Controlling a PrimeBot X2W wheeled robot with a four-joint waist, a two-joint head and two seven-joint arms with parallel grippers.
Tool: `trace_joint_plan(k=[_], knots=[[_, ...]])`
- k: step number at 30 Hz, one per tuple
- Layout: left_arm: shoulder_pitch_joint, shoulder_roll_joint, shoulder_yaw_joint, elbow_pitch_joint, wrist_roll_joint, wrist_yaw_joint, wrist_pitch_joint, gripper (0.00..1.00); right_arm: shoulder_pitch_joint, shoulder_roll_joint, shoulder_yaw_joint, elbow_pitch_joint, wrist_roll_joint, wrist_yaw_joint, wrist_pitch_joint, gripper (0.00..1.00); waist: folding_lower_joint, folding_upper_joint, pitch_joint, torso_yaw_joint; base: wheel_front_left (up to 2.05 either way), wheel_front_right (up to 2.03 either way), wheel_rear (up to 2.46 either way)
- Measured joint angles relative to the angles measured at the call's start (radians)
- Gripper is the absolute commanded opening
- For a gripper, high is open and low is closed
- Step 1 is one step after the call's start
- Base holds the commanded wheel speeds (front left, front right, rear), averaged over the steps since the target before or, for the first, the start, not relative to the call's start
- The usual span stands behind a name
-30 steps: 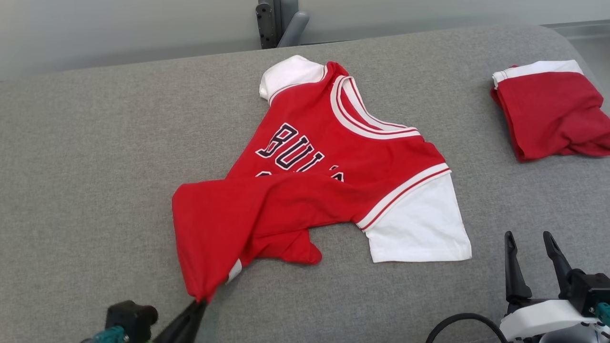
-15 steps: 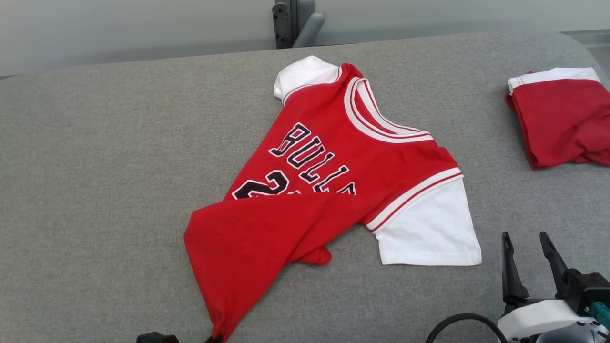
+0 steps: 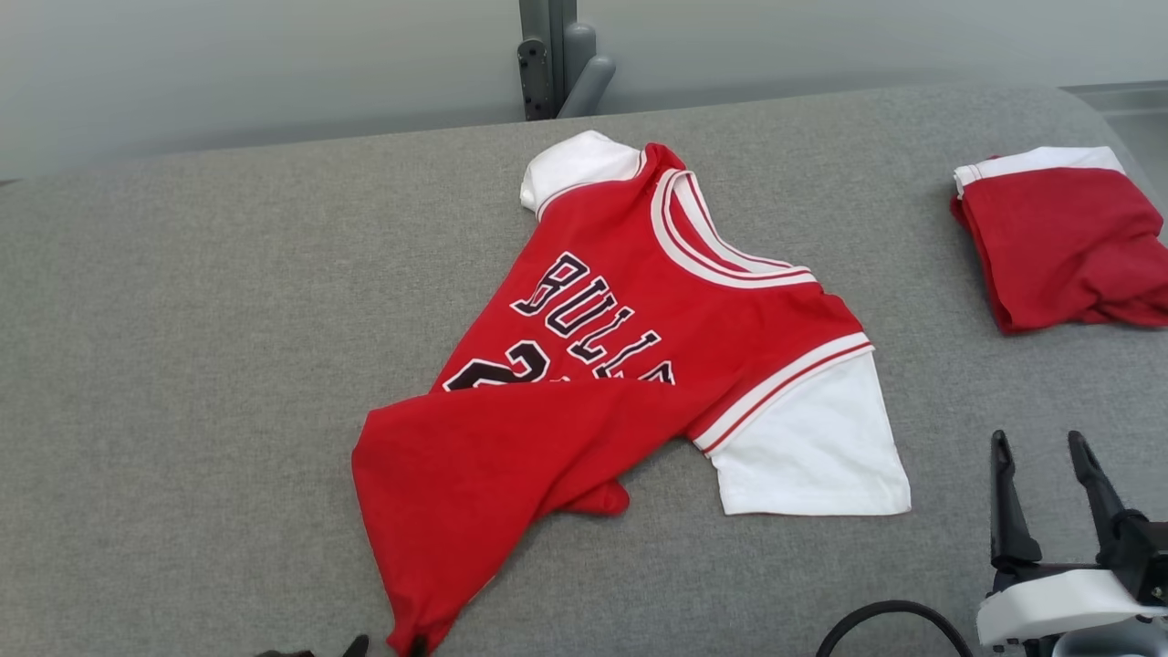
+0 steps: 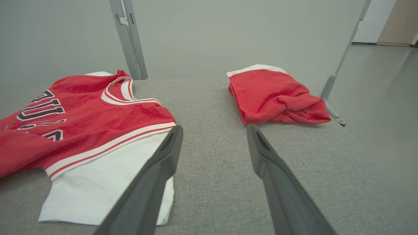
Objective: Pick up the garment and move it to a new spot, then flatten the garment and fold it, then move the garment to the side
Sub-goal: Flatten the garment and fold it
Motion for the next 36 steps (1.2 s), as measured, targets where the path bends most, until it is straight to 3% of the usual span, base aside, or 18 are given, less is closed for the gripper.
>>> trace_joint_plan(k=[6, 11, 15, 18, 22, 29, 36], knots=[[0.079, 0.039, -0.003, -0.027, 0.013, 0.072, -0.004, 1.0, 0.01, 0.0, -0.029, -0.063, -0.015, 0.0, 0.0, 1.0, 0.0, 0.0, -0.046, 0.008, 0.0, 0.0, 0.0], [0.118, 0.049, 0.078, -0.069, 0.018, 0.135, -0.051, 1.0, 0.023, 0.0, -0.033, -0.095, -0.017, 0.0, 0.0, 1.0, 0.0, 0.0, -0.081, 0.031, 0.0, 0.0, 0.0], [0.115, 0.048, 0.129, -0.109, 0.079, 0.141, -0.062, 1.0, 0.032, 0.0, -0.029, -0.106, -0.024, 0.0, 0.0, 1.0, 0.0, 0.0, -0.096, 0.049, 0.0, 0.0, 0.0], [0.107, 0.011, 0.219, -0.186, 0.165, 0.14, -0.065, 1.0, 0.037, 0.0, -0.031, -0.116, -0.032, 0.0, 0.0, 1.0, 0.0, 0.0, -0.109, 0.067, 0.0, 0.0, 0.0], [0.104, -0.059, 0.339, -0.251, 0.287, 0.075, -0.066, 1.0, 0.037, 0.0, -0.02, -0.117, -0.044, 0.0, 0.0, 1.0, 0.0, 0.0, -0.124, 0.082, 0.0, 0.0, 0.0], [0.119, -0.186, 0.516, -0.233, 0.43, -0.051, -0.066, 1.0, 0.033, -0.001, 0.008, -0.088, -0.059, 0.0, 0.0, 1.0, 0.0001, 0.0, -0.138, 0.066, 0.0, 0.0, 0.0], [0.158, -0.263, 0.62, -0.183, 0.542, -0.181, -0.066, 1.0, 0.017, -0.019, 0.039, -0.027, -0.07, 0.0, 0.0, 1.0, 0.0001, 0.0, -0.158, 0.043, 0.0, 0.0, 0.0]])
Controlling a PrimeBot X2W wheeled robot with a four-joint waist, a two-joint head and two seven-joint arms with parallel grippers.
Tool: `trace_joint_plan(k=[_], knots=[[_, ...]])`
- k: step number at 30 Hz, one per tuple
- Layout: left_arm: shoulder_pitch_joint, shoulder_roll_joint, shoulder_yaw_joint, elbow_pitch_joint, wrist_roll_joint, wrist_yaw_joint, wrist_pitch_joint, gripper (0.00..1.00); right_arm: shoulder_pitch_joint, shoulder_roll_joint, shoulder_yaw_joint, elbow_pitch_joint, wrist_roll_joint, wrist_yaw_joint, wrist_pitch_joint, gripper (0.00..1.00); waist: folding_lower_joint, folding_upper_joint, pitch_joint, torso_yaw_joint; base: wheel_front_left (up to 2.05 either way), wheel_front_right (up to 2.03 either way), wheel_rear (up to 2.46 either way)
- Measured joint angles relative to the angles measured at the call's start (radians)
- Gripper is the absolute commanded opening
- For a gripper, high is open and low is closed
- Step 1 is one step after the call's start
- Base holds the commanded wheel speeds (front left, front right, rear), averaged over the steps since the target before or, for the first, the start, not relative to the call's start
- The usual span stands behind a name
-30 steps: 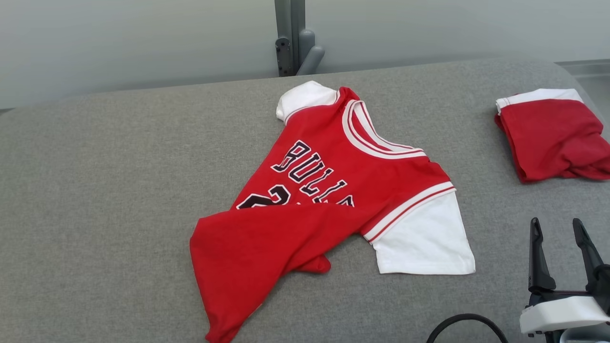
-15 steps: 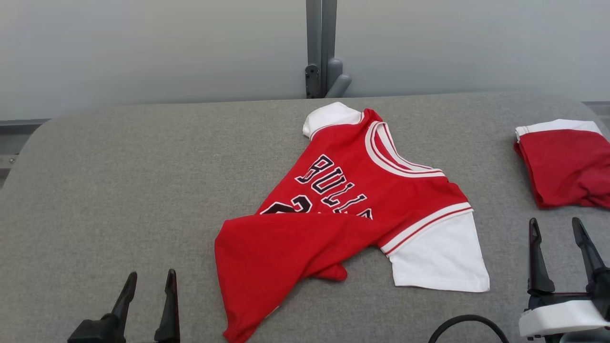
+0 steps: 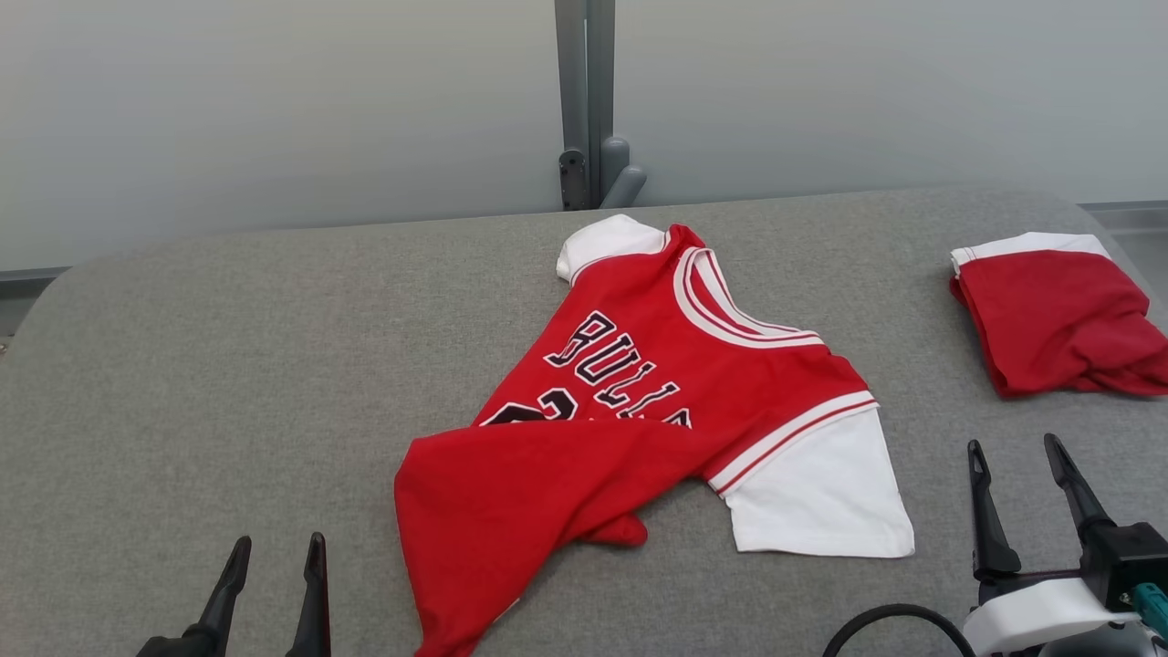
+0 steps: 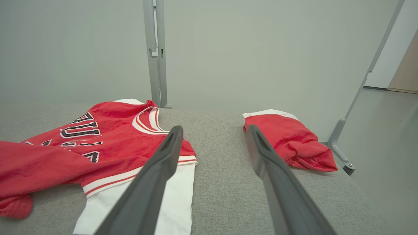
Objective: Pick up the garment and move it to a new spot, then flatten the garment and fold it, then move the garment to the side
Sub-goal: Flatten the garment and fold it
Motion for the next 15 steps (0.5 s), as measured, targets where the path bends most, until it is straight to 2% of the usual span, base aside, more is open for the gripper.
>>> trace_joint_plan(k=[5, 15], knots=[[0.001, -0.032, 0.04, 0.04, 0.046, -0.062, 0.0, 1.0, -0.007, -0.007, 0.013, 0.034, 0.0, 0.0, 0.0, 1.0, 0.0, 0.0, -0.007, 0.005, 0.0, 0.0, 0.0], [-0.009, -0.065, 0.086, 0.066, 0.1, -0.102, 0.0, 1.0, -0.021, -0.002, 0.029, 0.052, 0.006, 0.0, 0.0, 1.0, 0.0, 0.0, -0.006, 0.021, 0.0, 0.0, 0.0]])
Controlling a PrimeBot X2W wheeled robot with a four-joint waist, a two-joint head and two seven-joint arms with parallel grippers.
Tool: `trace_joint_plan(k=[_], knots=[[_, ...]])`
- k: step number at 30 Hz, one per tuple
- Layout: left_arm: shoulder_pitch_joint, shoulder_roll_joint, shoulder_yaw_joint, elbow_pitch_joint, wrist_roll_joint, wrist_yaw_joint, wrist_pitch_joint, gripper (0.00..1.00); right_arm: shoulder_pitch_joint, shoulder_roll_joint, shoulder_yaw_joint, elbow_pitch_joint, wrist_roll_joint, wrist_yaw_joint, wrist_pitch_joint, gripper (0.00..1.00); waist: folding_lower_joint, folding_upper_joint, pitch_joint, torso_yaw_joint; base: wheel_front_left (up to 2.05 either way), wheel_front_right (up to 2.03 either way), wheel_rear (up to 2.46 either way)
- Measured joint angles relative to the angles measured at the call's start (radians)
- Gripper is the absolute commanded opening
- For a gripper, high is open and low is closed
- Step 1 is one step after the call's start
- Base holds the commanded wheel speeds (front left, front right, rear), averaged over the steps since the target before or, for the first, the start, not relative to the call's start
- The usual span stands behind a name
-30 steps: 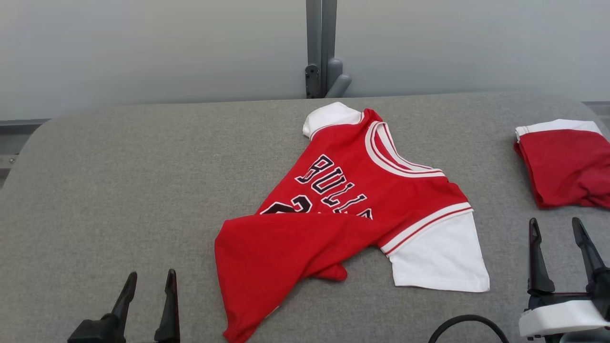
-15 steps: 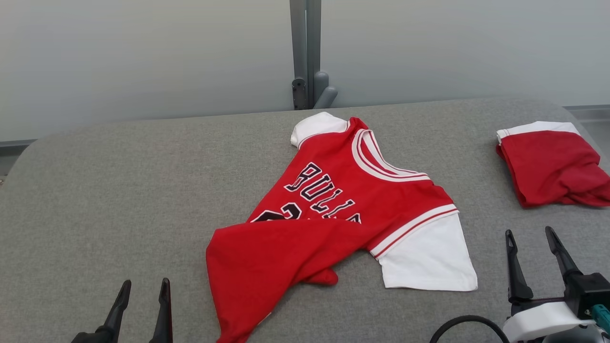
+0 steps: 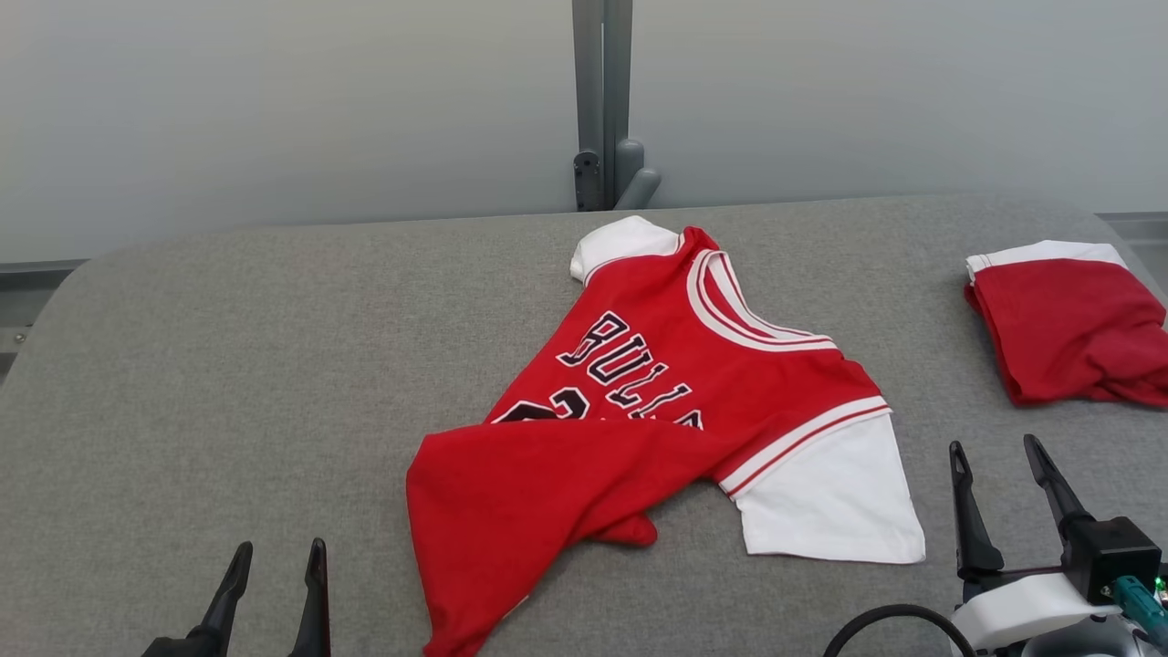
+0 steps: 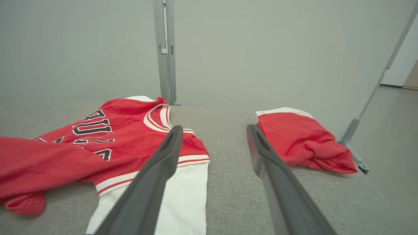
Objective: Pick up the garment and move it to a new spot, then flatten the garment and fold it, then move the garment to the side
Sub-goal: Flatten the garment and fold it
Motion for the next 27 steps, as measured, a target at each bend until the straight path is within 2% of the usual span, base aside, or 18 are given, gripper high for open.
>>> trace_joint_plan(k=[10, 12, 16, 18, 22, 27], knots=[[0.0, -0.009, 0.004, 0.026, 0.015, -0.011, 0.0, 1.0, 0.0, 0.009, 0.004, 0.002, 0.005, 0.0, 0.0, 1.0, 0.0, 0.0, 0.01, 0.008, 0.0, 0.0, 0.0], [0.001, -0.014, 0.001, 0.075, 0.003, -0.011, 0.003, 1.0, -0.001, 0.012, 0.001, 0.006, 0.018, 0.0, 0.0, 1.0, 0.0, 0.0, 0.011, 0.007, 0.0, 0.0, 0.0], [-0.009, -0.015, -0.051, 0.116, -0.04, -0.012, 0.093, 1.0, -0.009, 0.007, 0.015, 0.088, 0.049, 0.0, 0.0, 1.0, 0.0, 0.0, 0.014, 0.007, 0.0, 0.0, 0.0], [-0.025, 0.005, -0.094, 0.113, -0.067, -0.012, 0.162, 1.0, -0.026, -0.018, 0.035, 0.15, 0.052, 0.0, 0.006, 1.0, 0.0, 0.0, 0.016, 0.006, 0.0, 0.0, 0.0], [-0.032, 0.016, -0.168, 0.069, -0.144, -0.012, 0.315, 1.0, -0.089, -0.066, 0.061, 0.228, 0.073, 0.0, 0.099, 1.0, 0.0, 0.0, 0.024, 0.002, 0.0, 0.0, 0.0], [-0.025, 0.04, -0.204, 0.011, -0.204, -0.012, 0.455, 1.0, -0.151, -0.092, 0.113, 0.307, 0.086, 0.0, 0.221, 1.0, 0.0, 0.0, 0.036, -0.015, 0.0, 0.0, 0.0]])
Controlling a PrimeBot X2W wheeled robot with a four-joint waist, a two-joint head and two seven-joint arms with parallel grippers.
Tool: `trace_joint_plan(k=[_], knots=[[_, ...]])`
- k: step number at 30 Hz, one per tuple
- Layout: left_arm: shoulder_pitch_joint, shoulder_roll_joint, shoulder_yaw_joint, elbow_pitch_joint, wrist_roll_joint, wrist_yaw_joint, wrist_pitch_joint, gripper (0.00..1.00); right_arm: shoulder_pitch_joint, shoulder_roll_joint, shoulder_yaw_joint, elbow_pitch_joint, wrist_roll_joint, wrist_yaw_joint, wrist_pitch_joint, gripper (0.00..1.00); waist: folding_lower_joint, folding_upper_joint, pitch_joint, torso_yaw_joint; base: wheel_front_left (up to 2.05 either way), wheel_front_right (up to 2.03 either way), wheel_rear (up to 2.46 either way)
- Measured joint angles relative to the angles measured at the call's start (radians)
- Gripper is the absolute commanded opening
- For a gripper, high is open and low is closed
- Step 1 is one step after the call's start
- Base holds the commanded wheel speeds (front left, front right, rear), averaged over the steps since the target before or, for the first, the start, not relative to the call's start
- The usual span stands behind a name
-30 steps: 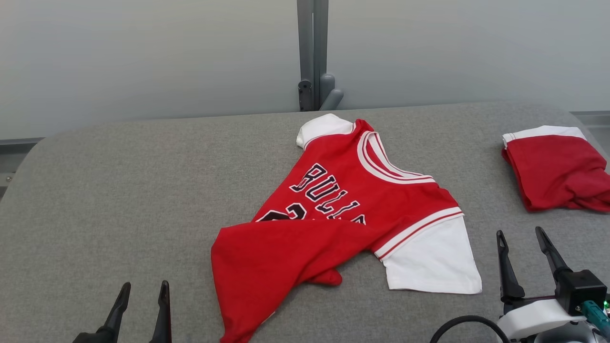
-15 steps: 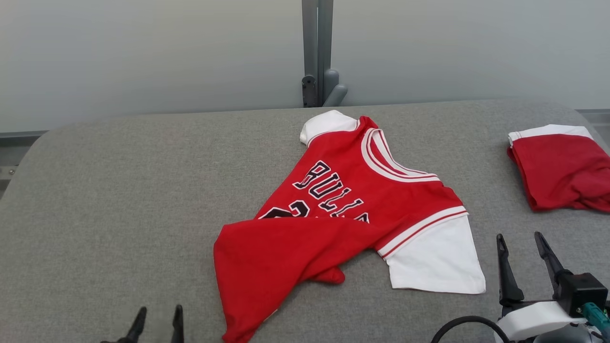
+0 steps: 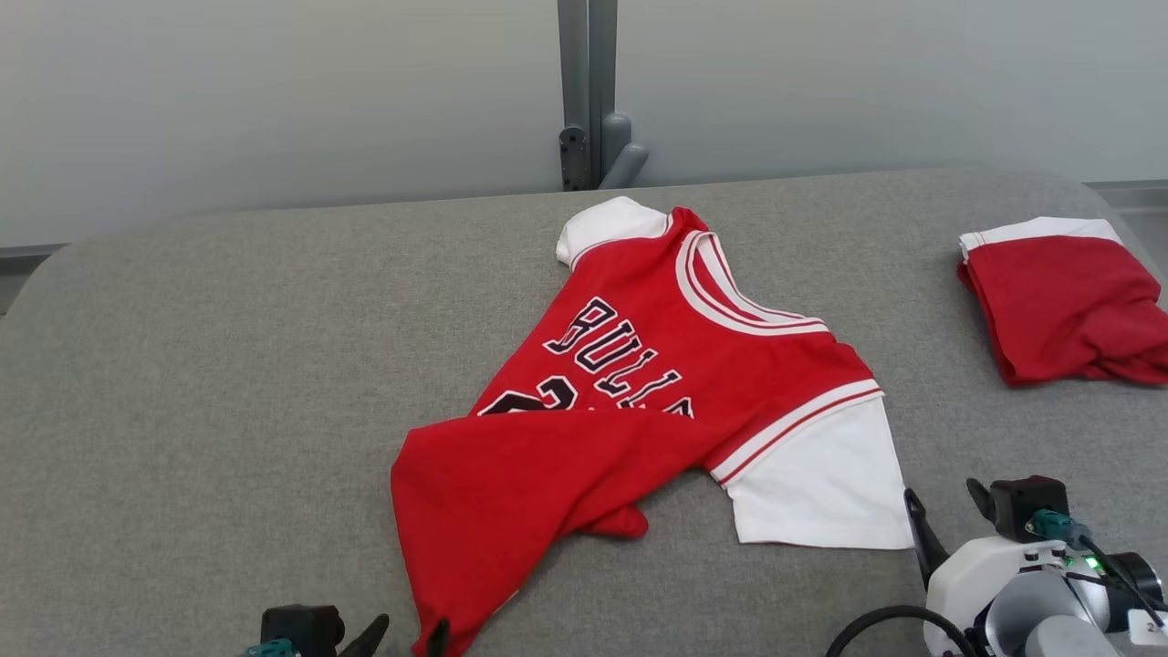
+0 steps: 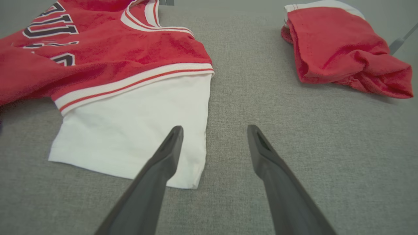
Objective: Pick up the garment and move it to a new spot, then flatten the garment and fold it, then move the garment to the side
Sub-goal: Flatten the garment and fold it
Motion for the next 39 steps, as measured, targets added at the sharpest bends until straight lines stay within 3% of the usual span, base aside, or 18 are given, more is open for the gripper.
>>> trace_joint_plan(k=[5, 24, 25, 26, 27, 29, 31, 32, 39], knots=[[0.029, 0.007, -0.01, -0.044, -0.051, 0.0, 0.07, 1.0, -0.036, -0.017, 0.089, 0.099, 0.04, 0.0, 0.072, 1.0, 0.0, 0.0, 0.01, -0.013, 0.0, 0.0, 0.0], [-0.063, -0.006, -0.07, 0.109, -0.075, 0.0, 0.081, 1.0, -0.161, -0.015, 0.119, 0.269, 0.05, 0.0, 0.012, 1.0, 0.0, 0.0, 0.05, -0.008, 0.0, 0.0, 0.0], [-0.066, -0.006, -0.072, 0.116, -0.078, 0.0, 0.076, 0.79, -0.164, -0.015, 0.122, 0.275, 0.05, 0.0, 0.01, 1.0, 0.0, 0.0, 0.051, -0.008, 0.0, 0.0, 0.0], [-0.071, -0.006, -0.076, 0.125, -0.078, 0.0, 0.071, 0.79, -0.168, -0.015, 0.125, 0.282, 0.051, 0.0, 0.008, 1.0, 0.0, 0.0, 0.051, -0.009, 0.0, 0.0, 0.0], [-0.077, -0.006, -0.078, 0.133, -0.079, 0.0, 0.066, 0.56, -0.173, -0.015, 0.128, 0.288, 0.051, 0.0, 0.006, 1.0, 0.0, 0.0, 0.052, -0.009, 0.0, 0.0, 0.0], [-0.083, -0.006, -0.085, 0.145, -0.082, 0.0, 0.056, 0.38, -0.181, -0.015, 0.132, 0.299, 0.051, 0.0, 0.005, 1.0, 0.0, 0.0, 0.052, -0.009, 0.0, 0.0, 0.0], [-0.088, -0.006, -0.092, 0.159, -0.086, 0.0, 0.049, 0.07, -0.186, -0.015, 0.136, 0.311, 0.053, 0.0, 0.003, 1.0, 0.0, 0.0, 0.052, -0.009, 0.0, 0.0, 0.0], [-0.091, -0.006, -0.095, 0.164, -0.088, 0.0, 0.044, 0.0, -0.19, -0.015, 0.138, 0.317, 0.056, 0.0, 0.003, 1.0, 0.0, -0.0001, 0.052, -0.009, 0.0, 0.0, 0.0], [-0.101, 0.0, -0.124, 0.18, -0.116, 0.0, 0.021, 0.0, -0.205, -0.015, 0.154, 0.356, 0.072, 0.0, 0.008, 1.0, 0.0, 0.0, 0.051, -0.007, 0.0, 0.0, 0.0]])
